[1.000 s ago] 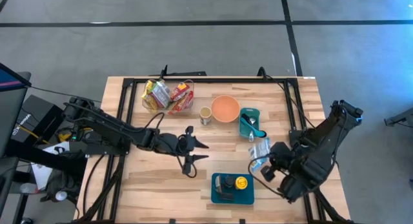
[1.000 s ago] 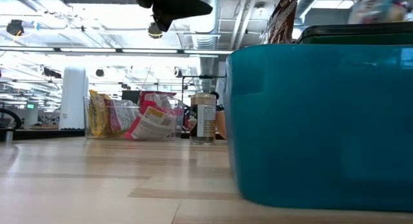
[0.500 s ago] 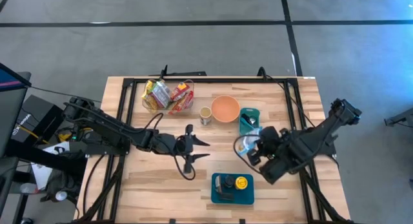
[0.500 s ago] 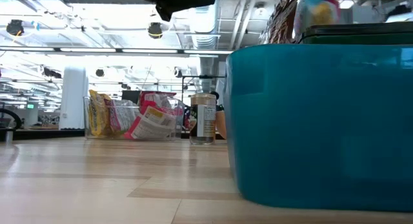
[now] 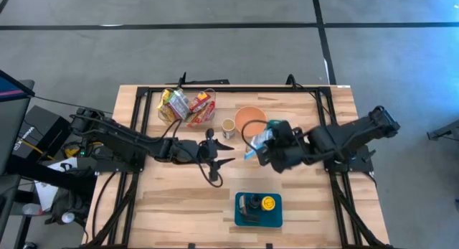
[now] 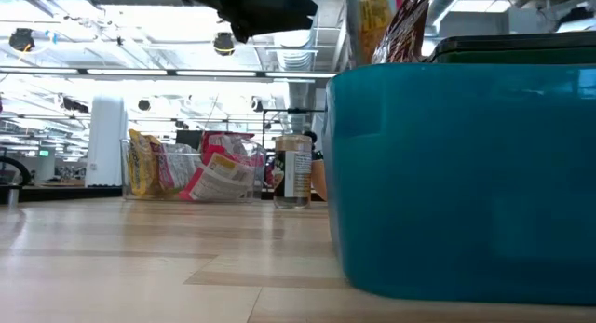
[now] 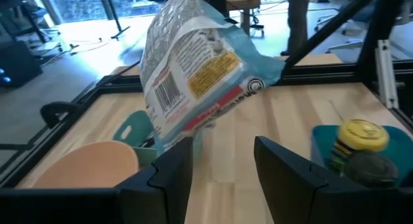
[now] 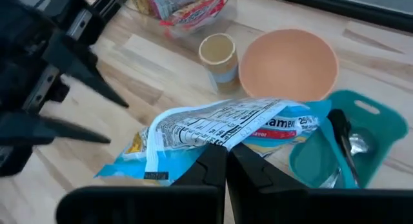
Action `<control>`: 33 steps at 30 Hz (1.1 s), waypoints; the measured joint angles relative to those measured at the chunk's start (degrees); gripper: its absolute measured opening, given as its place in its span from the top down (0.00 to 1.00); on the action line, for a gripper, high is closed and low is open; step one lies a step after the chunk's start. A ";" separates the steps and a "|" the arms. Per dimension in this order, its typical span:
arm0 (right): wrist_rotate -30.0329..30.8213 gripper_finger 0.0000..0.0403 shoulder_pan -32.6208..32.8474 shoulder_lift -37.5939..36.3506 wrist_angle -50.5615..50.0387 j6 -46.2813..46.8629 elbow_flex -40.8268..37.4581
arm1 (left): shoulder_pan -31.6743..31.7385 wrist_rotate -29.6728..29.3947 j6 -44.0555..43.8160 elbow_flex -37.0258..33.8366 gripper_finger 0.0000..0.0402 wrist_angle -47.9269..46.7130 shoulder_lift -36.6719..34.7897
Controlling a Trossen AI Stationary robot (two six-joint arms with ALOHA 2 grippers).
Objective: Pick & Place Food Item
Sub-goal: Put the blue noodle pack into the transparent bin
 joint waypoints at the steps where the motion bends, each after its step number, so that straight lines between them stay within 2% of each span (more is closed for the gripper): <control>1: -0.45 1.00 -0.97 0.00 0.35 -0.76 0.00 | 0.19 -0.03 0.00 0.00 0.61 -0.06 0.00; 10: -3.90 1.00 -6.18 0.00 2.85 -2.69 -0.01 | 0.35 -0.42 3.58 0.00 0.55 -0.23 0.00; 16: -4.90 1.00 -7.29 0.00 5.26 -3.72 -0.02 | 0.35 -7.98 3.72 0.00 0.49 -0.07 0.00; 18: -5.01 1.00 -7.67 0.00 5.27 -3.72 -0.02 | 0.39 -8.83 3.84 0.00 0.48 0.00 0.00; 22: -5.85 1.00 -8.62 0.00 5.43 -3.74 -0.02 | 0.82 -8.94 3.70 0.00 0.45 1.09 0.15; 33: -5.82 1.00 -9.43 0.00 8.86 -5.59 -0.04 | 3.46 -8.78 2.92 0.02 0.35 8.43 6.89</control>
